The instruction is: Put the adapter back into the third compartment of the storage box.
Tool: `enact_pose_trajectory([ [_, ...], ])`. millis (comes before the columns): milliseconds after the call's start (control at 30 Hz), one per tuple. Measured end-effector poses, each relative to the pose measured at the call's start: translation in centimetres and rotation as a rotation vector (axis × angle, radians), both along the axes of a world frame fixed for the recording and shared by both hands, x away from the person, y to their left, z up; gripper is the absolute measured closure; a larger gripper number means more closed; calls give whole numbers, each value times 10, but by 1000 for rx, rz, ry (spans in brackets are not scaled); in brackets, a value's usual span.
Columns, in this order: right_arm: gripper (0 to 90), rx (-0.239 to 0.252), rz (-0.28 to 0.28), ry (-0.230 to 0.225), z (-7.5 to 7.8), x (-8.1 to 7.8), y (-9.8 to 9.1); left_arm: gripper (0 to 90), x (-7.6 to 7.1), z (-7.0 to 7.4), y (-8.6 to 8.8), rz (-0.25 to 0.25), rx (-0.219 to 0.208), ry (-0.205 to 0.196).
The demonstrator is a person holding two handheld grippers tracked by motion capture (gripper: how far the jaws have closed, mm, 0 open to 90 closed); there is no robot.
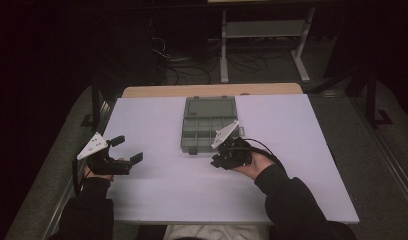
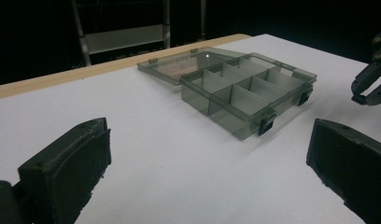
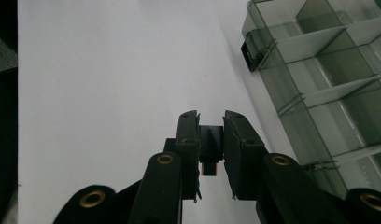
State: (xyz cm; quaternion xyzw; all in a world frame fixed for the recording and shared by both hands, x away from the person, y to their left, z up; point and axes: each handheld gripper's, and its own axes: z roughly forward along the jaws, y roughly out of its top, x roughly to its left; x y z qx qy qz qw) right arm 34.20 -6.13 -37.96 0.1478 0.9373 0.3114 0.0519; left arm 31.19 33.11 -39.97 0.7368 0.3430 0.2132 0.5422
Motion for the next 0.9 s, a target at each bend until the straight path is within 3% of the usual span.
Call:
enact_pose_trajectory([
  [900,750,-3,-44,-21,16,23,0,0,0,0,0,-1,1,0],
])
